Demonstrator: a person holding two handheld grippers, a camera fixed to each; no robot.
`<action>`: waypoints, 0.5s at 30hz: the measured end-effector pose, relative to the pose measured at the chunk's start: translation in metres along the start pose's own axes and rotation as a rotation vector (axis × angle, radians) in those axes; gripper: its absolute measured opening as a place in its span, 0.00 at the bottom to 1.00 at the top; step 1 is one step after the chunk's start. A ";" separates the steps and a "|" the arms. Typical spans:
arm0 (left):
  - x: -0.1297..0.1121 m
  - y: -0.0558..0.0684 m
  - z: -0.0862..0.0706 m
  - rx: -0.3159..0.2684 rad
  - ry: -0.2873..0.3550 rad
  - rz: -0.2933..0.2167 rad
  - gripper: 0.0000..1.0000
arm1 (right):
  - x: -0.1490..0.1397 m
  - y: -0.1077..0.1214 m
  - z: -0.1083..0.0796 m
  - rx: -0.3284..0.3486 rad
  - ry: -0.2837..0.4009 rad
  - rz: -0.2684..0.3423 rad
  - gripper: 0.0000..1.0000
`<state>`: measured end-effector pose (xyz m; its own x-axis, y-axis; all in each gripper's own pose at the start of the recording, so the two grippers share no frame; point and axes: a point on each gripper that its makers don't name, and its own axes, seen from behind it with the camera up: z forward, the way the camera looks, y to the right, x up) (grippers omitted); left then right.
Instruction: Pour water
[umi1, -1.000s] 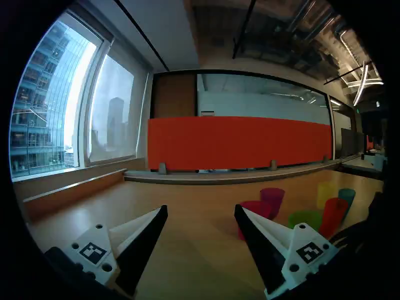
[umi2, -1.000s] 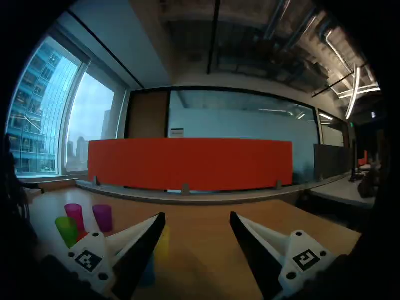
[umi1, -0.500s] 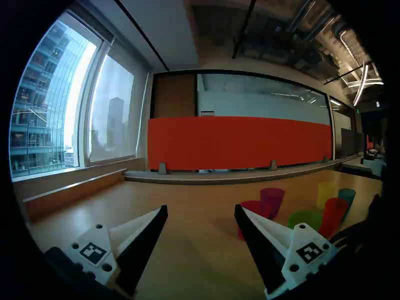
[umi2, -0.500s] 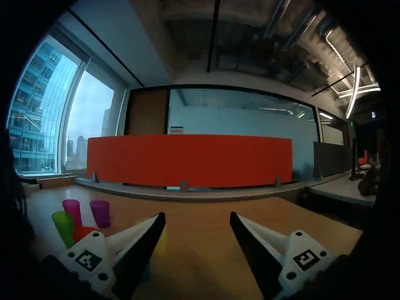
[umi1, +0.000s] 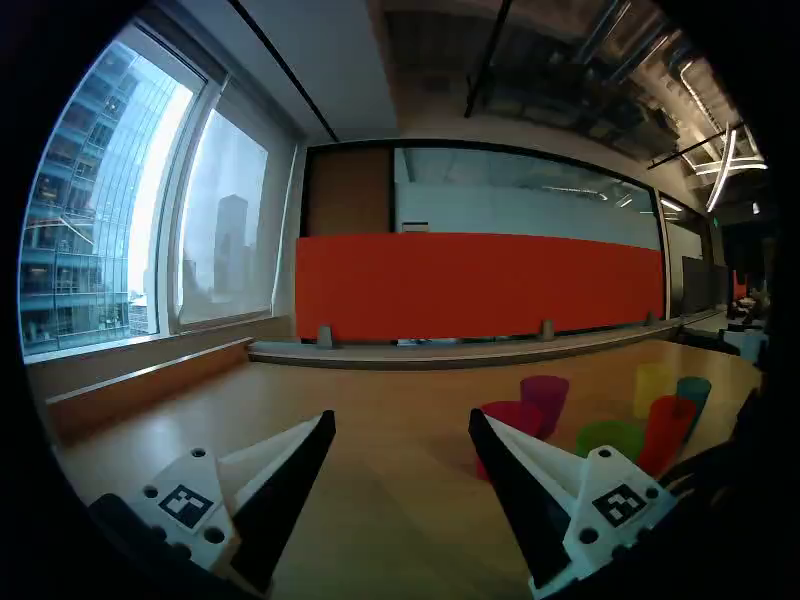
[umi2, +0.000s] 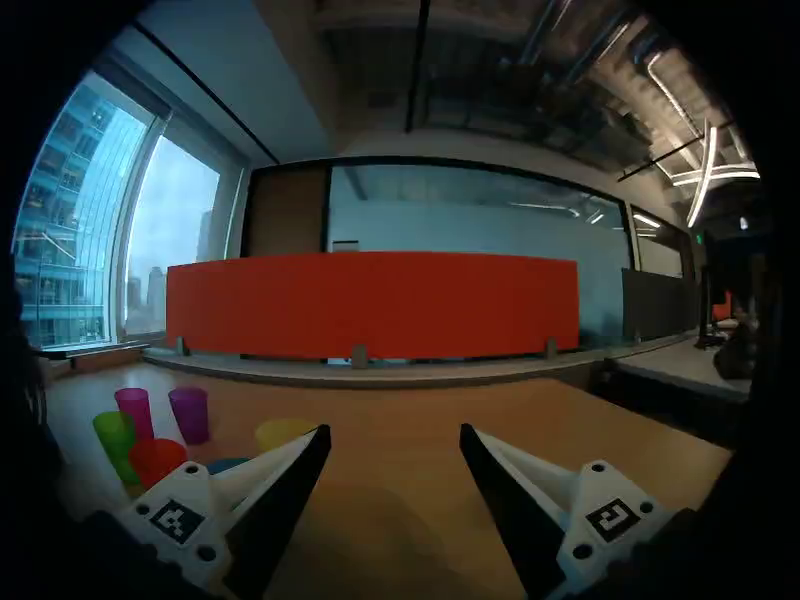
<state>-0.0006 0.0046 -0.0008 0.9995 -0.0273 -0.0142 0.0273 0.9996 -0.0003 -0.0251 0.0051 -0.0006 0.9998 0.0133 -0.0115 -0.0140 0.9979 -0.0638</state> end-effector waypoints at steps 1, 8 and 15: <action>0.000 0.000 0.000 0.000 0.000 0.000 1.00 | 0.000 0.000 0.000 0.000 0.000 0.000 1.00; 0.000 0.000 0.000 0.000 0.000 0.000 1.00 | -0.005 0.002 0.000 -0.004 -0.005 0.000 1.00; 0.000 -0.001 0.000 0.000 0.000 0.000 1.00 | -0.007 0.004 -0.001 -0.002 -0.010 -0.001 1.00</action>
<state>-0.0005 0.0041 -0.0009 0.9995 -0.0272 -0.0142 0.0272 0.9996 -0.0003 -0.0318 0.0087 -0.0015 0.9999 0.0128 -0.0016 -0.0129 0.9978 -0.0657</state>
